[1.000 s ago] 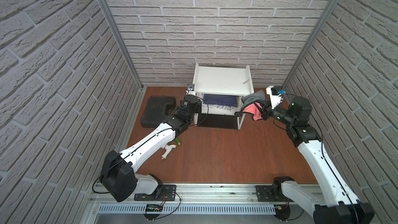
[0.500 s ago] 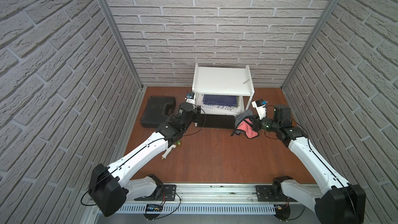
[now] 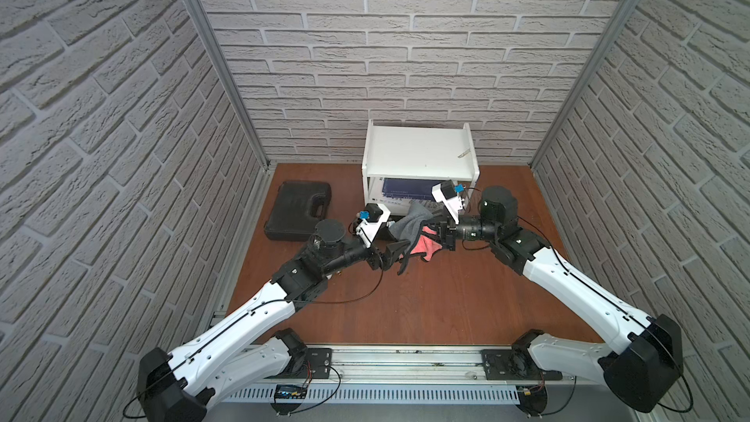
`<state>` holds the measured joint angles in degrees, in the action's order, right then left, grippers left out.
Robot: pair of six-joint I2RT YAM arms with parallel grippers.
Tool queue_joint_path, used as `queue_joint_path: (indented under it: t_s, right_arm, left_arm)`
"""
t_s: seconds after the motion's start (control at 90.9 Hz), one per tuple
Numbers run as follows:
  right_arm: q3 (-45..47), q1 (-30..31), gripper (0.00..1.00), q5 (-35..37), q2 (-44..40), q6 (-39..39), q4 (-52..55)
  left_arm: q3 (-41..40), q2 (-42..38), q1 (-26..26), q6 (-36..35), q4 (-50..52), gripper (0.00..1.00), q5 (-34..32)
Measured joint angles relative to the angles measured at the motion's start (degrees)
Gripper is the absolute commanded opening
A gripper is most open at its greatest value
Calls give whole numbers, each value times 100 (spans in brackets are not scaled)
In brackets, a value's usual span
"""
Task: Wipe the bookshelf clean with a cloth
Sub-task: Adjust the cleaning item, then wipe the dust from the shelf.
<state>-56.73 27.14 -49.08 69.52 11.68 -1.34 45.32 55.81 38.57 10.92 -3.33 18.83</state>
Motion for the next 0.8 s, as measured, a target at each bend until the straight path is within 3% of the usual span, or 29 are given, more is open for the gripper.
queue_joint_path:
  t_s: [0.11, 0.187, 0.231, 0.297, 0.352, 0.396, 0.484, 0.528, 0.671, 0.803]
  right_arm:
    - [-68, 81, 3, 55, 170, 227, -127]
    - [-68, 120, 3, 138, 234, 391, -208]
    - [-68, 133, 3, 184, 240, 479, -229]
    - [-68, 133, 3, 286, 214, 629, -236]
    - [-70, 125, 4, 481, 188, 710, -240]
    - [-74, 122, 14, 643, 162, 726, -203]
    - [-74, 177, 48, 1193, 39, 699, -59]
    - [-55, 201, 58, 1550, -70, 651, 52]
    - [299, 83, 61, 3165, -732, 192, 111]
    - [933, 31, 62, 4640, -1545, -407, -85]
  left_arm:
    - [247, 544, 162, -197, -13, 80, 131]
    - [400, 813, 302, -280, -76, 71, 90]
    - [507, 957, 393, -361, -81, 54, -44]
    - [638, 1145, 428, -380, -66, 20, -367]
    - [704, 1257, 424, -398, -59, 0, -688]
    - [704, 1292, 439, -420, -90, 0, -901]
    - [595, 1233, 505, -428, -221, 0, -1353]
    - [433, 1102, 520, -398, -293, 0, -1591]
    - [-251, 186, 210, 177, 103, 0, -2533]
    - [-358, -540, -686, 1257, 1008, 0, -2892]
